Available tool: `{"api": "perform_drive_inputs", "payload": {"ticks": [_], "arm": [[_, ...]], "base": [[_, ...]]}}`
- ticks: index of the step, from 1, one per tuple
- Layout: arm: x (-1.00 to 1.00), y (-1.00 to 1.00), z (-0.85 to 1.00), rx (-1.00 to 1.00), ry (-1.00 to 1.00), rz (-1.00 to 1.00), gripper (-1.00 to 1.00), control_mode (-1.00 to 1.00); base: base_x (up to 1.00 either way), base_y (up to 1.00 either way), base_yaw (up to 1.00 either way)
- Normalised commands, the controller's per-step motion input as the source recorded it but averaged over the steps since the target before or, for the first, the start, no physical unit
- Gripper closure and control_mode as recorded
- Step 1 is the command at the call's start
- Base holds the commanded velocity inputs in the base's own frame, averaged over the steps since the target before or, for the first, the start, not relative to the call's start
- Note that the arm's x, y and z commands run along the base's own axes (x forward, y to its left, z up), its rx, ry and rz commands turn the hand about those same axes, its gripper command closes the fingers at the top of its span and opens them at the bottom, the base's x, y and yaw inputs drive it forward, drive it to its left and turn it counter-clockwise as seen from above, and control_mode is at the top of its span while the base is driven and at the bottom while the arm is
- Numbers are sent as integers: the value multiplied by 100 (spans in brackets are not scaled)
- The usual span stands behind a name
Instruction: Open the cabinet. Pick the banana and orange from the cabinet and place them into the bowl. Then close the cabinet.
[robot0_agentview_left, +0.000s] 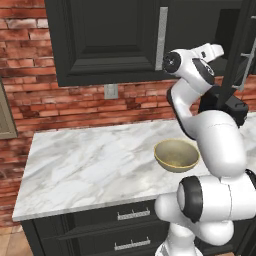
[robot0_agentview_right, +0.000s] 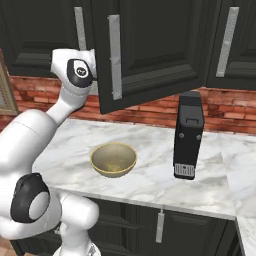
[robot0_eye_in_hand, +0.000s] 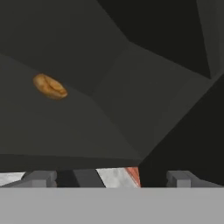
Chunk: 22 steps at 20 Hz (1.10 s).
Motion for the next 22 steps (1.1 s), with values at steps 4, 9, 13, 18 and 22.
{"api": "perform_drive_inputs", "payload": {"ticks": [4,9,13,18,22], "arm": [[-52,-76,2,12,-9,-8,-100,-100],[-76,-92,10,18,-15,-12,-100,-100],[-79,-89,17,18,-21,-12,-100,-100],[-64,-18,9,4,-29,-2,-100,-100],[-25,91,-25,0,-27,0,-100,-100]], "base": [[0,0,0],[0,0,0],[0,0,0],[0,0,0],[0,0,0]]}}
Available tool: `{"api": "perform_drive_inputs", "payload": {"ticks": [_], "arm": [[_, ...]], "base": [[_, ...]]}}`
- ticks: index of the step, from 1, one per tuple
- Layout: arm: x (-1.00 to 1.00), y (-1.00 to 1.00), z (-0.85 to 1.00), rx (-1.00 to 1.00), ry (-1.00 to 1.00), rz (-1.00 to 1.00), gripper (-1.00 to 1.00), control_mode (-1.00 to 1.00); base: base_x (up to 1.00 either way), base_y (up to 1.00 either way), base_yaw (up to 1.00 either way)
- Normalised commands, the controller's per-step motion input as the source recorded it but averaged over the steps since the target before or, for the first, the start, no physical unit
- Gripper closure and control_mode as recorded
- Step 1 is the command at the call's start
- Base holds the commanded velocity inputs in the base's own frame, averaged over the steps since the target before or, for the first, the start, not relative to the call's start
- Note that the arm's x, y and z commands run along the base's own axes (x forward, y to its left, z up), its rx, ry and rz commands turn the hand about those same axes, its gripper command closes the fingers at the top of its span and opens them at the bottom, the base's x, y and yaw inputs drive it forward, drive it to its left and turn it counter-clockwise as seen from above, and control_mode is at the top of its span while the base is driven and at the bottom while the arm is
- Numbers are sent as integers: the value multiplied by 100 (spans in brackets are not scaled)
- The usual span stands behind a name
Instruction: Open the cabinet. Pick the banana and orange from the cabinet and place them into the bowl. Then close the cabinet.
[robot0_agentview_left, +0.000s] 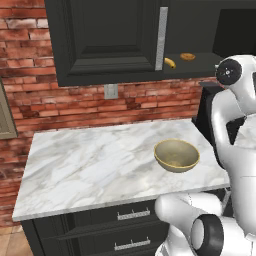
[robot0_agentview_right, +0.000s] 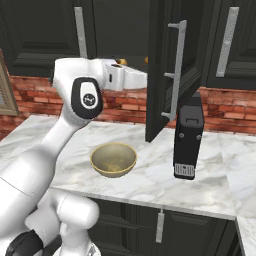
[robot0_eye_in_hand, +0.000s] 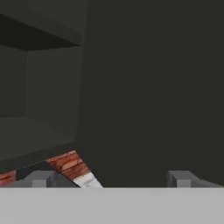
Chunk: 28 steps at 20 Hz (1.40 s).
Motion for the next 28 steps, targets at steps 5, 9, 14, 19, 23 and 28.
{"api": "perform_drive_inputs", "payload": {"ticks": [5,9,14,19,23,28], "arm": [[-1,100,-41,0,-24,2,-100,-100],[0,100,-32,0,-17,3,-100,-100],[0,94,-3,1,-2,6,-100,-100],[0,78,1,3,-1,6,-100,-100],[-7,51,21,0,-11,4,-100,-100],[-20,10,45,0,-15,14,-100,-100]], "base": [[0,0,0],[0,0,0],[0,0,0],[0,0,0],[0,0,0],[0,0,0]]}}
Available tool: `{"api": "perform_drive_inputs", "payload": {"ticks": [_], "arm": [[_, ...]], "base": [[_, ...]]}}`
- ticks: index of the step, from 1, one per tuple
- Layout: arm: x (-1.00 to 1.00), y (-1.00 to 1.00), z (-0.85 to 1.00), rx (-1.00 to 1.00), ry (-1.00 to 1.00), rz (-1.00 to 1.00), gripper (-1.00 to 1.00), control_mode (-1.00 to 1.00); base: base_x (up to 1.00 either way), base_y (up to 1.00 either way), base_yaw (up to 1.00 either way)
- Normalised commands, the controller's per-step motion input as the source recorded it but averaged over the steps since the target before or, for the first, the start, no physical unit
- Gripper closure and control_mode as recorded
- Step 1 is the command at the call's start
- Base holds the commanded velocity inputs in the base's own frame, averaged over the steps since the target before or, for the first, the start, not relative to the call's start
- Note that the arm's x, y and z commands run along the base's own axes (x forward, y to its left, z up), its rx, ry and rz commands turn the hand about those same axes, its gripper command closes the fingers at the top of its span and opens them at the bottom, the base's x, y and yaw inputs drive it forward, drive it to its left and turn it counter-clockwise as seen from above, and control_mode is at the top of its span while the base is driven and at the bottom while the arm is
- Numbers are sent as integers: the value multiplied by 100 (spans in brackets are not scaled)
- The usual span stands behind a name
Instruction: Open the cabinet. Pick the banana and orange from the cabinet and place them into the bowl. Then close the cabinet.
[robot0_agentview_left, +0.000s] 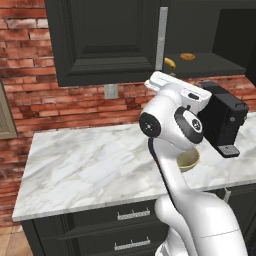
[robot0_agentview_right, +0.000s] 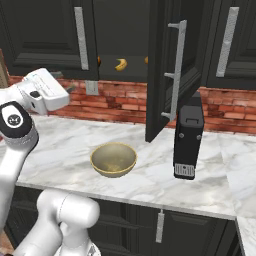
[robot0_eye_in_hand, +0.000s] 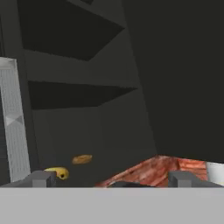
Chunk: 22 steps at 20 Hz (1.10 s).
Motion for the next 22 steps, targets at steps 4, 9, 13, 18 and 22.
{"api": "perform_drive_inputs", "payload": {"ticks": [4,9,13,18,22], "arm": [[-27,0,43,0,-13,26,-100,-100],[-2,0,10,0,1,25,-100,-100],[0,0,1,0,0,26,-100,-100],[0,0,0,-1,8,24,-100,-100],[0,0,0,-1,6,22,-100,-100]], "base": [[0,0,0],[0,0,0],[0,0,0],[0,0,0],[0,0,0]]}}
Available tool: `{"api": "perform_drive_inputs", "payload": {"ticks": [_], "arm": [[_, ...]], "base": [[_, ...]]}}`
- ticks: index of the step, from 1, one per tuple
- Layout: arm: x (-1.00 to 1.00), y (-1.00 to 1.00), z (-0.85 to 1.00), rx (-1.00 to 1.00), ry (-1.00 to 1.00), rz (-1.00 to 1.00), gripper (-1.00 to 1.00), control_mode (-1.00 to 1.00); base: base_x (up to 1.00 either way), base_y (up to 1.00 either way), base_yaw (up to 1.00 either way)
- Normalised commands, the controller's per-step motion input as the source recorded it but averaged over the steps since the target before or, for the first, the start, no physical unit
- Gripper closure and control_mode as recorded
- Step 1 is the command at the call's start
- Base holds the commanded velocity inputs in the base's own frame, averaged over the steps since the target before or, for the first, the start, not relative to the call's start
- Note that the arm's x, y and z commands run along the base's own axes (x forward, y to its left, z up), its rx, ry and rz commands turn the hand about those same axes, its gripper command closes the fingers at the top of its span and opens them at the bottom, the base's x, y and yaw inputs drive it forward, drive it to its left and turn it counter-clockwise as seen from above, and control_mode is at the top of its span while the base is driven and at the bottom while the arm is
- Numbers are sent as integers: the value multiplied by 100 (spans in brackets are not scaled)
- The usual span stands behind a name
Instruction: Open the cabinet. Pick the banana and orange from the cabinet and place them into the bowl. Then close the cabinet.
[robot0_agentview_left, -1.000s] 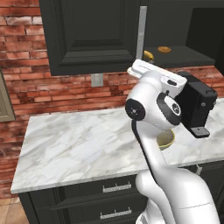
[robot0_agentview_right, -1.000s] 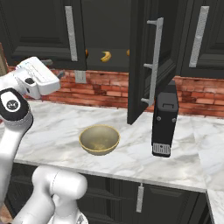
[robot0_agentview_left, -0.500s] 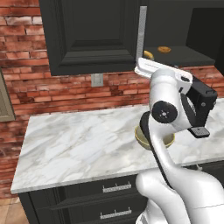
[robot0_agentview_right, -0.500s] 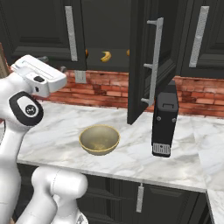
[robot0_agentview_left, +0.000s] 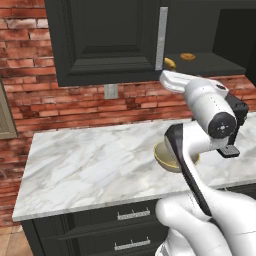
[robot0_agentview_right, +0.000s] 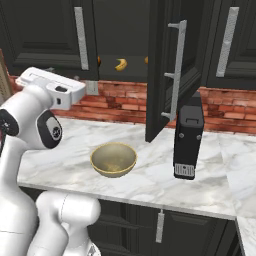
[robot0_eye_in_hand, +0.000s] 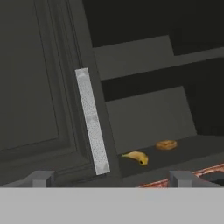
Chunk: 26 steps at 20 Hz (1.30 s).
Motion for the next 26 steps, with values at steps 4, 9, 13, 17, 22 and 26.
{"api": "perform_drive_inputs", "payload": {"ticks": [4,9,13,17,22,26], "arm": [[0,0,0,-2,5,18,-100,-100],[0,0,0,-1,1,12,-100,-100],[0,0,2,0,-6,0,-100,-100],[0,3,9,0,-15,0,-100,-100],[11,13,6,0,-10,0,-100,-100],[37,4,0,0,-1,0,-100,-100]], "base": [[0,0,0],[0,0,0],[0,0,0],[0,0,0],[0,0,0],[0,0,0]]}}
